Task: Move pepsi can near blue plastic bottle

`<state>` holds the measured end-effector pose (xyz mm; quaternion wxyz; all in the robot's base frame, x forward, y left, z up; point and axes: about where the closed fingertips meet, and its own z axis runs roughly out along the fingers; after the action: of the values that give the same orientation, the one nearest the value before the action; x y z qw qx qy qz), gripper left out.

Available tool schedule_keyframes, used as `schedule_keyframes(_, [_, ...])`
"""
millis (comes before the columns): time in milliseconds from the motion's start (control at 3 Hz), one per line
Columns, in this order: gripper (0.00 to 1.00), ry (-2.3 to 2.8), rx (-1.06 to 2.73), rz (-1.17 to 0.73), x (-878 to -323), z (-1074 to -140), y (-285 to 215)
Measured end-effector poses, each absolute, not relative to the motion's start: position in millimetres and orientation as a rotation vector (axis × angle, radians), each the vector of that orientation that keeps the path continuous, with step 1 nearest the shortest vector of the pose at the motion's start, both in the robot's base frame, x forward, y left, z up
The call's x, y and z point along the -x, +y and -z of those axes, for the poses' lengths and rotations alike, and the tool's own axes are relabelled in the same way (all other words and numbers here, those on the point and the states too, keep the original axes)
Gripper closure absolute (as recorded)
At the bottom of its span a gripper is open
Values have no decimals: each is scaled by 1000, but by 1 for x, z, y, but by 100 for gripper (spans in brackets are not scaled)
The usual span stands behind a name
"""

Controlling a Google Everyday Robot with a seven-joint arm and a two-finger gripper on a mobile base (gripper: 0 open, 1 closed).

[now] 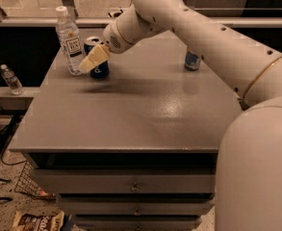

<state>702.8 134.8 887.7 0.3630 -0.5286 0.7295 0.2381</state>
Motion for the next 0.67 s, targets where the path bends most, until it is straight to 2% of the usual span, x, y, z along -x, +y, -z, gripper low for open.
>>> schedule_keyframes(333, [0, 1865, 1374, -571, -700, -897, 128])
schedule_keyframes(667, [0, 1876, 1326, -490, -694, -914, 98])
